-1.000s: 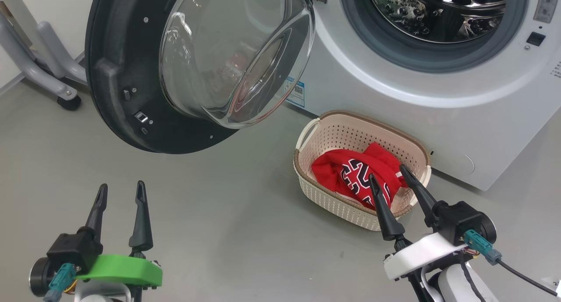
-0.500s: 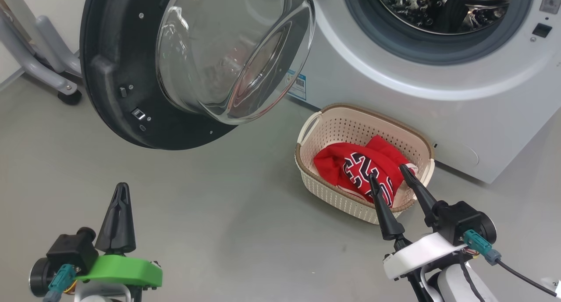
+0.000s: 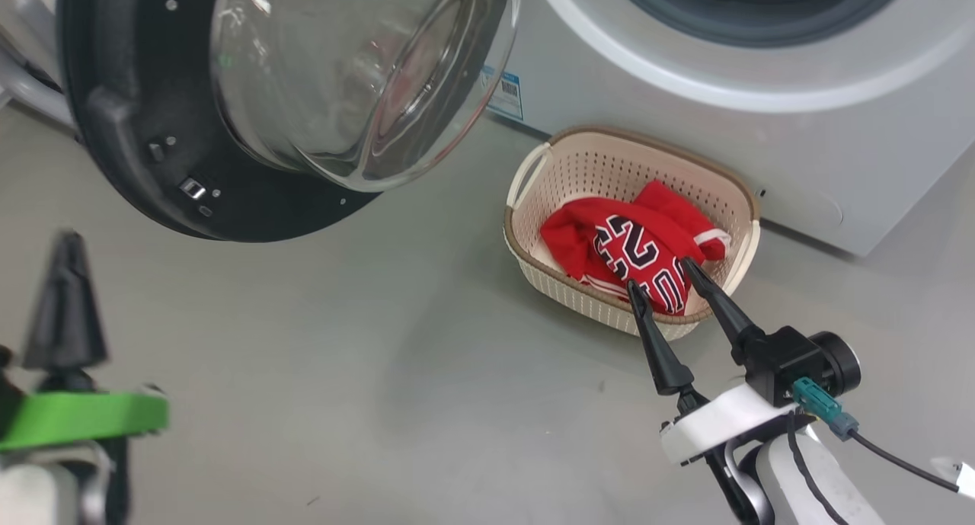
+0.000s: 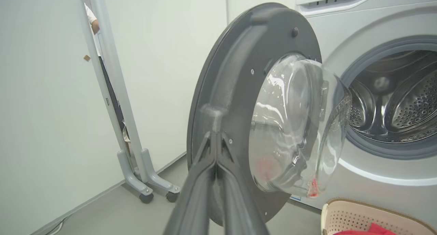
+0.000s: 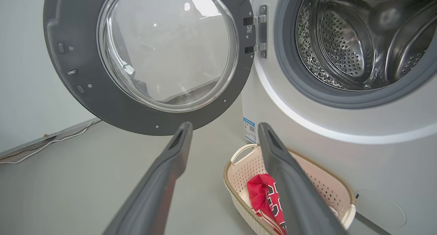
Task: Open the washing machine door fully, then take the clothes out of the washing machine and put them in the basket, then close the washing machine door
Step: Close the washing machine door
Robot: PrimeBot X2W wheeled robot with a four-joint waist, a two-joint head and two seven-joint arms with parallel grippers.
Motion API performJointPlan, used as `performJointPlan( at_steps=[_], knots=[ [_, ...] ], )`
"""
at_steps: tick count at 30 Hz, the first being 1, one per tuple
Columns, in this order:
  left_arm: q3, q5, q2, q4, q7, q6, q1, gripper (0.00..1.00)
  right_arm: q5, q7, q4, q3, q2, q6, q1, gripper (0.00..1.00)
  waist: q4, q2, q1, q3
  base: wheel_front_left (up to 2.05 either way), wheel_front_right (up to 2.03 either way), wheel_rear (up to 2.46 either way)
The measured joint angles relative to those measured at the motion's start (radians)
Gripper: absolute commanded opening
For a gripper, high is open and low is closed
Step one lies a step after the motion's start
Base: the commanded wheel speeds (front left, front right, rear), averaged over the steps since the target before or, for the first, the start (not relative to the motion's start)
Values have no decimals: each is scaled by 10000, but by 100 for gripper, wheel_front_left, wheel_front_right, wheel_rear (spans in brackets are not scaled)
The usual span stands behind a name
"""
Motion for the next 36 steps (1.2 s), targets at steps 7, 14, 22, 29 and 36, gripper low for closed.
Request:
performJointPlan(
  at_steps=[7, 14, 22, 29, 36],
  knots=[
    [1379, -96, 1352, -761, -52, -35, -1511, 0, -259, 31, -130, 136, -178, 2, -540, 100, -254, 0, 0, 761, 0, 0, 0],
    [2303, -606, 2663, -487, 343, -318, -2911, 0, -387, 88, -138, 343, -276, 12, -872, 100, -623, 0, 0, 1243, 0, 0, 0],
    [3597, -2274, 3444, 1672, 1852, -328, -4077, 0, -401, 88, -84, 617, -238, 15, -1130, 100, -1137, 0, 0, 1454, 0, 0, 0],
    [5334, -4583, 3590, 4115, 3396, 209, -5353, 0, -399, 88, 31, 694, -224, 21, -1138, 100, -1553, 0, 0, 1502, 0, 0, 0],
    [6385, -6381, 3219, 5854, 4704, 1177, -6748, 0, -378, 77, 161, 711, -215, 25, -1142, 100, -1764, 0, 0, 1438, 0, 0, 0]
  ],
)
